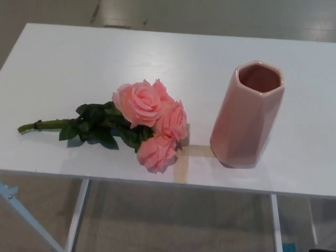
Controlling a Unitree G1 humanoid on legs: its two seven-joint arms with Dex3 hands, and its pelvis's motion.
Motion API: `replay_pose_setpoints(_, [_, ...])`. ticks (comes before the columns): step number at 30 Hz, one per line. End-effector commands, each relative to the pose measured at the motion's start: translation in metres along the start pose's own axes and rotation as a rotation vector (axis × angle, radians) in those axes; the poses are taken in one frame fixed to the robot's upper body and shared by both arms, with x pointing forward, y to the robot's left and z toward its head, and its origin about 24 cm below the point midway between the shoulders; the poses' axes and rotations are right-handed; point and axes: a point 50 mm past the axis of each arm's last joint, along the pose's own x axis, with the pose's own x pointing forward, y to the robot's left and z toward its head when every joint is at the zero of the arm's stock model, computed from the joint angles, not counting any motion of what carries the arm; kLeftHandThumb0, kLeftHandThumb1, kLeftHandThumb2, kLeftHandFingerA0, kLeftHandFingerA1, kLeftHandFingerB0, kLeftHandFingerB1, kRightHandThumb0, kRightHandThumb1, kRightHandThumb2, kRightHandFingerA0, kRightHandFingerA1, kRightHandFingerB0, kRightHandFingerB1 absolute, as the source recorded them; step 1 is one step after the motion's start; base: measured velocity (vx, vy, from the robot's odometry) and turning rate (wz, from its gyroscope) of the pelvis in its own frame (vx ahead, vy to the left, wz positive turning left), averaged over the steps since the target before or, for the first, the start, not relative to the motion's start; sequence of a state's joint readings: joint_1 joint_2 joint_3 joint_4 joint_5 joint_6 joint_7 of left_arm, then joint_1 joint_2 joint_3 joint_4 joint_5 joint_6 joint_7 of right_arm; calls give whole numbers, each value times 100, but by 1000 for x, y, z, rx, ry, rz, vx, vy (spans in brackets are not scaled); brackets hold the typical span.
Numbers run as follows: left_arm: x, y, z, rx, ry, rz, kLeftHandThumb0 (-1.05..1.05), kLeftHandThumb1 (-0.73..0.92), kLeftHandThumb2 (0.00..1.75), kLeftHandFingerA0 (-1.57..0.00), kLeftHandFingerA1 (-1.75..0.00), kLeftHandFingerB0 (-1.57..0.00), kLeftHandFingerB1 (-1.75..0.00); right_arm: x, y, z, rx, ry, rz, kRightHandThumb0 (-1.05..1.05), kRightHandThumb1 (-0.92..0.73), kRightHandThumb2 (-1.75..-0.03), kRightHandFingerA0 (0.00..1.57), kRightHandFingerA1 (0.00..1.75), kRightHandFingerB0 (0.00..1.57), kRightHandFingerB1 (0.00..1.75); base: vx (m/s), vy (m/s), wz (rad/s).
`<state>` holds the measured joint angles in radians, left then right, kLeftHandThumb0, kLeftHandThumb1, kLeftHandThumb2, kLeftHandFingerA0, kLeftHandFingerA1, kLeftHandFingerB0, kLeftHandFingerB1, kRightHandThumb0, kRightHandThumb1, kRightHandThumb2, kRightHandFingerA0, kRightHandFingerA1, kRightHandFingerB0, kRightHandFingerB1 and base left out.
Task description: Use the left hand to pick up the rose and then lift and insert it into the pink vase.
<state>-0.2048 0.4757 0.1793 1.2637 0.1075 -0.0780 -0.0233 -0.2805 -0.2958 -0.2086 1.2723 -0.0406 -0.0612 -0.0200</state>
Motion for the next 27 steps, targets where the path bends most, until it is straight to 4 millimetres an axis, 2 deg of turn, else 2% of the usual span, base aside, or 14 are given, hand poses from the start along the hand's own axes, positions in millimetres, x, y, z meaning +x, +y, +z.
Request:
replay_pose_setpoints(1, [-3, -1, -13, -23, 7, -8, -44, 50, 75, -60, -53, -42, -47, -2, -6, -14, -2, 25, -23, -25, -63, -58, 67, 50, 55, 44, 0, 0, 0])
replay_pose_setpoints(3, [-4, 0, -17, -22, 9, -13, -44, 49, 74, -60, -53, -42, -46, -3, -6, -17, -3, 33, -18, -25, -62, -58, 67, 50, 54, 44, 0, 0, 0])
replay_pose_setpoints(4, [-5, 0, -18, -10, 3, -19, -36, 57, 57, -61, -41, -45, -36, -4, -6, -20, 3, 37, -16, -26, -61, -58, 66, 50, 54, 44, 0, 0, 0])
replay_pose_setpoints(5, [-4, 1, -12, -6, -25, -33, -40, 54, 57, -46, -38, -33, -33, -4, -6, -20, 13, 39, -17, -31, -59, -57, 64, 50, 55, 44, 0, 0, 0])
replay_pose_setpoints(7, [-4, 1, -2, -11, -87, -61, -43, 52, 56, -40, -36, -28, -31, -4, -5, -22, 25, 42, -15, -34, -59, -57, 63, 49, 55, 45, 0, 0, 0])
replay_pose_setpoints(8, [-5, 2, 0, -15, -120, -75, -53, 42, 68, -29, -43, -18, -37, -4, -5, -22, 25, 43, -13, -38, -59, -57, 62, 49, 55, 44, 0, 0, 0])
replay_pose_setpoints(10, [-10, 2, 2, -9, -202, -117, -56, 42, 68, -24, -41, -18, -37, -5, -6, -24, 32, 42, -14, -37, -58, -57, 61, 48, 55, 44, 0, 0, 0])
replay_pose_setpoints(11, [-15, 3, 3, 6, -264, -154, -27, 26, 85, -9, -51, -8, -49, -5, -7, -26, 31, 42, -15, -40, -58, -57, 59, 48, 56, 44, 0, 0, 0])
replay_pose_setpoints(14, [-32, 10, 11, 57, -418, -251, -28, 22, 83, -9, -51, -9, -49, -5, -5, -22, 9, 35, -12, -41, -58, -57, 59, 48, 55, 44, 0, 0, 0])
replay_pose_setpoints(17, [-63, 19, 22, 141, -560, -355, -27, 22, 83, -11, -51, -11, -50, -4, -4, -22, -11, 36, -10, -42, -58, -57, 59, 47, 55, 43, 0, 0, 0])
replay_pose_setpoints(23, [-117, 24, 48, 238, -772, -485, -26, 23, 83, -11, -52, -11, -50, -3, -4, -17, -32, 29, -11, -42, -58, -57, 58, 47, 54, 43, 0, 0, 0])
replay_pose_setpoints(24, [-127, 23, 53, 241, -816, -496, -56, 39, 65, -23, -39, -28, -38, -3, -6, -17, -37, 29, -14, -42, -58, -57, 58, 47, 54, 43, 0, 0, 0])
replay_pose_setpoints(26, [-140, 23, 58, 254, -868, -496, -54, 39, 66, -24, -39, -31, -39, -3, -6, -18, -35, 32, -15, -41, -58, -57, 58, 47, 53, 43, 0, 0, 0])
replay_pose_setpoints(27, [-161, 24, 69, 277, -981, -502, -51, 39, 66, -29, -42, -35, -41, -3, -7, -17, -43, 30, -18, -41, -58, -57, 58, 47, 53, 42, 0, 0, 0])
